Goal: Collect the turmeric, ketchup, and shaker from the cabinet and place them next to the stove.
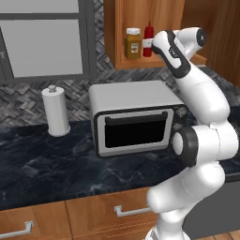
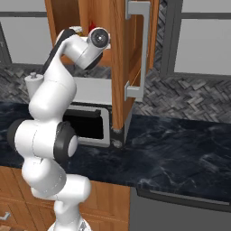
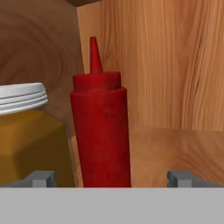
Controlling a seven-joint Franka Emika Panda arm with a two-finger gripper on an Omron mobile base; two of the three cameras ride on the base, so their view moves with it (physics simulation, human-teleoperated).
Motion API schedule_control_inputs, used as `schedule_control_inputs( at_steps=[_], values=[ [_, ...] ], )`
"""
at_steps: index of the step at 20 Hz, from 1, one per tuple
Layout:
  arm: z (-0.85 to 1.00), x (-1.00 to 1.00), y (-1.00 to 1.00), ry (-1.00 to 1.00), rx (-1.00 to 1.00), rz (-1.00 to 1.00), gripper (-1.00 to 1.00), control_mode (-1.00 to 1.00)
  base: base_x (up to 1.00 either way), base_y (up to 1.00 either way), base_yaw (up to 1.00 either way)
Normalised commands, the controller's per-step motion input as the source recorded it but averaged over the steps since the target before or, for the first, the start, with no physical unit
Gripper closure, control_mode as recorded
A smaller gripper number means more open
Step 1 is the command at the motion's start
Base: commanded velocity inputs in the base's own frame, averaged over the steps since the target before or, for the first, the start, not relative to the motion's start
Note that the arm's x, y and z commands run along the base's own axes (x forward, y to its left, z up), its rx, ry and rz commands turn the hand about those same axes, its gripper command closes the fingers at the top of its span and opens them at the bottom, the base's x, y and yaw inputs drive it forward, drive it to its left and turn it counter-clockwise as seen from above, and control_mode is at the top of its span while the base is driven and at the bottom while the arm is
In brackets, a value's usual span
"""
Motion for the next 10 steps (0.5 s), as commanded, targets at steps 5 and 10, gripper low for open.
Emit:
schedule_control_inputs(
  at_steps=[5, 10],
  values=[
    [0.00, 0.10, 0.17, 0.06, 0.00, 0.00, -1.00, -1.00, 0.00, 0.00, 0.00],
    [0.00, 0.10, 0.09, 0.04, 0.00, 0.01, -1.00, -1.00, 0.00, 0.00, 0.00]
  ],
)
